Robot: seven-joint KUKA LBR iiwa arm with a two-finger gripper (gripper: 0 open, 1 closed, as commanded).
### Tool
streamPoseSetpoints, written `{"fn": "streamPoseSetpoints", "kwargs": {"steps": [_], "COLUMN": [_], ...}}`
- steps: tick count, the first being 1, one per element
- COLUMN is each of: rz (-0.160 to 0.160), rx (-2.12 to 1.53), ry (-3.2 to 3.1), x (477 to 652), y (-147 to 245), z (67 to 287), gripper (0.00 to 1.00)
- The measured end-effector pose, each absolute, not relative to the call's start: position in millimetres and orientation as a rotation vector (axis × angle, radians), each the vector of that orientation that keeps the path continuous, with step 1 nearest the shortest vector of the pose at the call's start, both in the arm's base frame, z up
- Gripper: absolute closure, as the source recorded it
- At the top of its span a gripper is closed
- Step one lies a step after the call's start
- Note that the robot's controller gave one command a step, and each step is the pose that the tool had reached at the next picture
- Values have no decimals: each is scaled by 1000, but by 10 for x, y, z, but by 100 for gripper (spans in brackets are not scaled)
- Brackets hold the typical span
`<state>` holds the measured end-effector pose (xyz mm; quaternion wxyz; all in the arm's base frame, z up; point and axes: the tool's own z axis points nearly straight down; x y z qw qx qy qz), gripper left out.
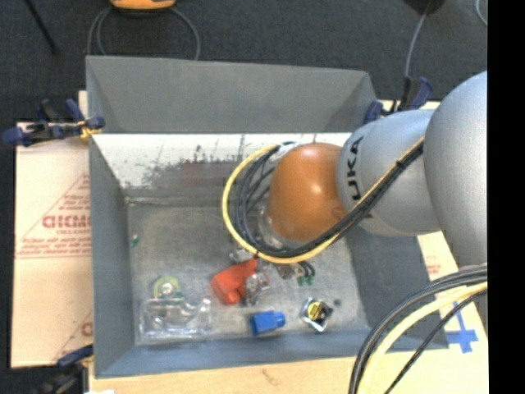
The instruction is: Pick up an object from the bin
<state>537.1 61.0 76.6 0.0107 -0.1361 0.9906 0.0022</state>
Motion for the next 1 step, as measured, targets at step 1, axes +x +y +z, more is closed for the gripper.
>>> {"fn": "streamPoseSetpoints", "kwargs": {"steps": [1], "rz": [-1], "rx": [-408], "ry": [3103], "x": [5363], "y": [765], "z": [2091], "gripper": [100]}}
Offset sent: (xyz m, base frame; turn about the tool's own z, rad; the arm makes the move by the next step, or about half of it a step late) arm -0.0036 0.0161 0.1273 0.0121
